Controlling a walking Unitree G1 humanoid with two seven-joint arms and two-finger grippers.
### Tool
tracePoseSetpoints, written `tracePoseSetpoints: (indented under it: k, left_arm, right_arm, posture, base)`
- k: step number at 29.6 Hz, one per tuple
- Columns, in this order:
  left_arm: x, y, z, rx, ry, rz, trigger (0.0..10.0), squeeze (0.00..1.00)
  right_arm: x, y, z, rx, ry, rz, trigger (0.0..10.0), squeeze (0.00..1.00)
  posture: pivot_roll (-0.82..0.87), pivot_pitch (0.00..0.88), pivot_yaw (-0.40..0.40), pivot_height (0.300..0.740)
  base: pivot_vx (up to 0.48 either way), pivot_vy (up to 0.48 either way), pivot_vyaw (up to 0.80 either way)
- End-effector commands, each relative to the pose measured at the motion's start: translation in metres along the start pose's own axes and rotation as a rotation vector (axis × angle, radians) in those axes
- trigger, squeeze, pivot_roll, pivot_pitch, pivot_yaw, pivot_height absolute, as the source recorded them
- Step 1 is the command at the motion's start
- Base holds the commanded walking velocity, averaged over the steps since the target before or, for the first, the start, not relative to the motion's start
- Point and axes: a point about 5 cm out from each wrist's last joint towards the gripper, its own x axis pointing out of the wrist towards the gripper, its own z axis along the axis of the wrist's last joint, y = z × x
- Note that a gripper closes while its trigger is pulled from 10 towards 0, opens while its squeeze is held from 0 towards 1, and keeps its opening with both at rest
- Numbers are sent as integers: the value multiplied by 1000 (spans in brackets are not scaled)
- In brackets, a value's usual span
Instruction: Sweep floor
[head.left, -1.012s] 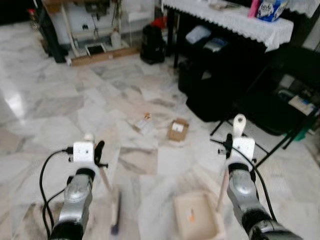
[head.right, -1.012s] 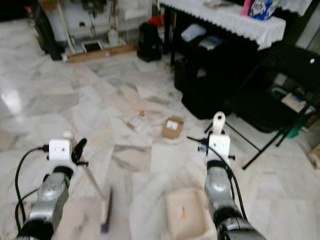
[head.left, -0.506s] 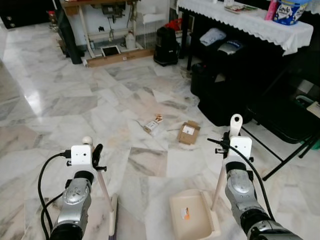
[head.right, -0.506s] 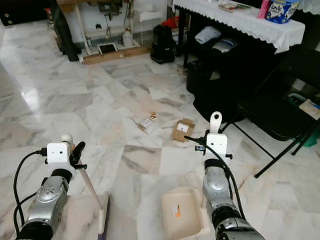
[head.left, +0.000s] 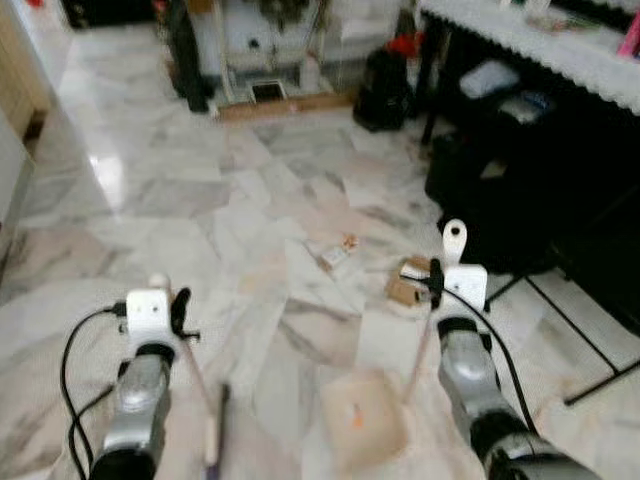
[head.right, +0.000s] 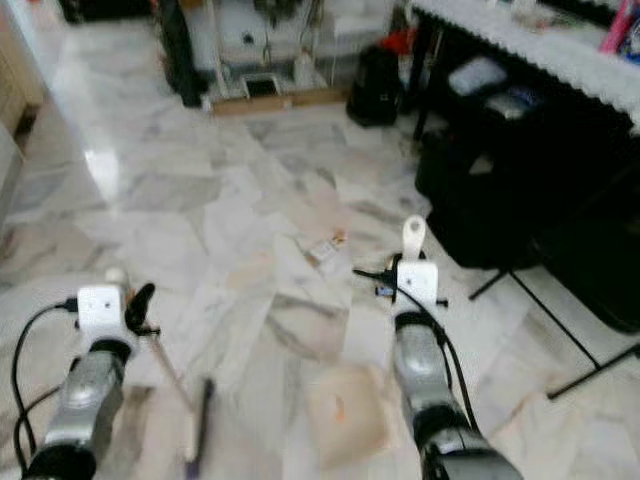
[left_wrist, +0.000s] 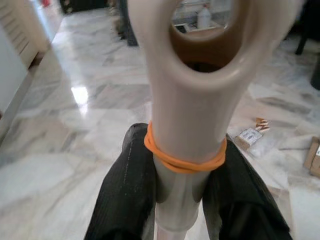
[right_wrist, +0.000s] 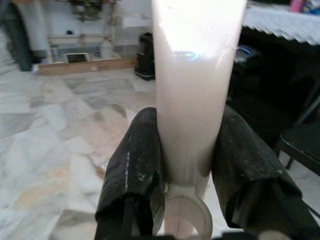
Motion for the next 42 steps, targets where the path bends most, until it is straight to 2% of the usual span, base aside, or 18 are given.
tracePoseSetpoints:
  k: [1,11,42]
  left_arm:
    - [3,-10,3,-22,-9,-26,10000,0]
    - [3,-11,3,-24,-9,-27,10000,0]
    - [6,-13,5,-16,-18,-31,10000,0]
  right_arm:
    - [2,-6,3,-26,-20,10,10000,0]
    - [1,-2,3,-28,-28,29,10000,0]
    - [2,-1,5,9,-30,33,10000,0]
  posture:
    - [42,0,-8,740]
    - [40,0,-7,740]
    - [38,0,-4,740]
  base:
    - [379,0,563]
    - [378,0,767]
    - [362,0,0]
